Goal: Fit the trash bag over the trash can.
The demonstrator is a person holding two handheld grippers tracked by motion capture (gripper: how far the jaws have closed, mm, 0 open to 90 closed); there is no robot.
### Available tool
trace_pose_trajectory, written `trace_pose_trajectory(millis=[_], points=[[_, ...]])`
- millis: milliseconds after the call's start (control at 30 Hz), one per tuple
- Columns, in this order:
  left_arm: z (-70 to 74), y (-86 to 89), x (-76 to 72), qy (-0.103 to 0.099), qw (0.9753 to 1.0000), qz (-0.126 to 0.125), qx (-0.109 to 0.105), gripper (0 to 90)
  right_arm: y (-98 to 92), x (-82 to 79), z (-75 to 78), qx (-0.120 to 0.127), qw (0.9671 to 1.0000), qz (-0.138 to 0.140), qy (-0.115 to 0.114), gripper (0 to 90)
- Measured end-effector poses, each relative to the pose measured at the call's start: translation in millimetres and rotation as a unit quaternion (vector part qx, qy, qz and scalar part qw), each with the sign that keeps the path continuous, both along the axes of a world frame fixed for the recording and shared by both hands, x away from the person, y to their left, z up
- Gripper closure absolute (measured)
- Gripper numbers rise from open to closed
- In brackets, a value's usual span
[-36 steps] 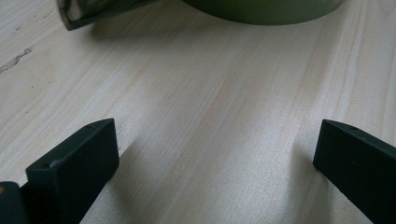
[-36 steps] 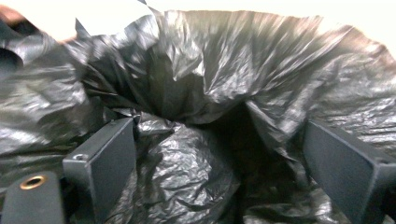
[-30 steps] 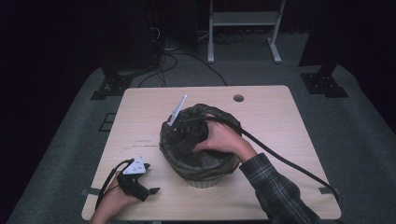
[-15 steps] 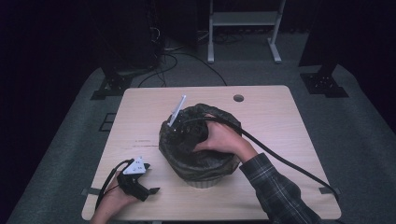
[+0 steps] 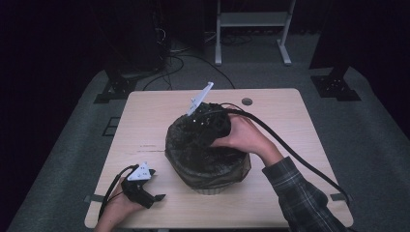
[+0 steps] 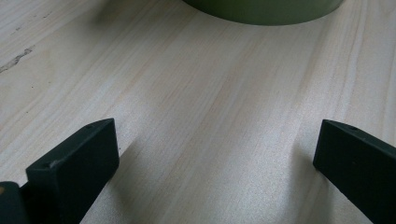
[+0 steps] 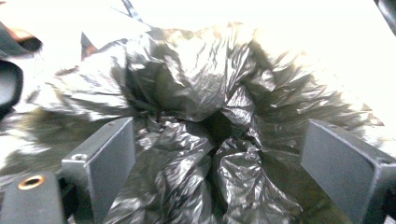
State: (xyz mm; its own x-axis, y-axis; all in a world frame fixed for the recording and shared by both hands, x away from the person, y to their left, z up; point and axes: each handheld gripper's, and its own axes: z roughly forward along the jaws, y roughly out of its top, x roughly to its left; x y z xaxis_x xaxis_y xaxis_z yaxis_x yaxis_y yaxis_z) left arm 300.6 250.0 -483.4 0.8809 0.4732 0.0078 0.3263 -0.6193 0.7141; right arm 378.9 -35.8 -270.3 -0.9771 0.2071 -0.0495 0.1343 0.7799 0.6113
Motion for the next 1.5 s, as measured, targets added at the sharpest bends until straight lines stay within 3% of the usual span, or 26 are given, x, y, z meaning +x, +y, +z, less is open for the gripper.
trace_pose_trajectory(millis=[133, 267, 300, 367, 567, 733, 833, 1000, 1333, 1367, 1500], points=[[0.1, 0.0, 0.1, 0.0, 1.0, 0.0, 0.001, 0.0, -13.7, -4.5, 10.7, 0.014, 0.9998, -0.008, -0.01, 9.3], [0.0, 0.0, 0.0, 0.0, 1.0, 0.0, 0.0, 0.0, -28.6, -5.7, 15.7, 0.038, 0.9991, -0.015, -0.01, 9.4], [0.0, 0.0, 0.0, 0.0, 1.0, 0.0, 0.0, 0.0, -38.7, -9.1, 19.2, 0.054, 0.998, -0.019, -0.027, 9.3], [0.0, 0.0, 0.0, 0.0, 1.0, 0.0, 0.001, 0.0, -48.7, -10.8, 22.1, 0.063, 0.9975, -0.022, -0.025, 9.3], [0.1, 0.1, 0.1, 0.0, 1.0, 0.0, 0.001, 0.0, -79.9, -16.0, 25.8, 0.089, 0.9943, -0.041, -0.041, 9.3], [0.1, 0.0, 0.0, 0.0, 1.0, 0.0, 0.0, 0.0, -103.5, -17.8, 23.6, 0.104, 0.9921, -0.057, -0.042, 9.3], [0.1, 0.1, 0.0, 0.0, 1.0, 0.0, 0.001, 0.0, -126.5, -19.9, 18.9, 0.122, 0.9886, -0.077, -0.043, 9.3], [0.1, 0.0, -0.1, 0.0, 1.0, 0.0, 0.0, 0.0, -147.2, -23.8, 10.0, 0.129, 0.9864, -0.093, -0.043, 9.3], [0.2, 0.1, -0.1, 0.0, 1.0, 0.0, 0.001, 0.0, -198.7, -35.6, -31.9, 0.156, 0.9782, -0.132, -0.039, 9.3], [0.2, 0.1, 0.0, 0.0, 1.0, 0.0, 0.001, 0.0, -208.3, -38.5, -42.2, 0.164, 0.9755, -0.14, -0.044, 9.3], [0.2, 0.1, 0.0, 0.0, 1.0, 0.0, 0.001, 0.0, -227.0, -44.3, -62.5, 0.181, 0.9703, -0.153, -0.051, 9.4]])
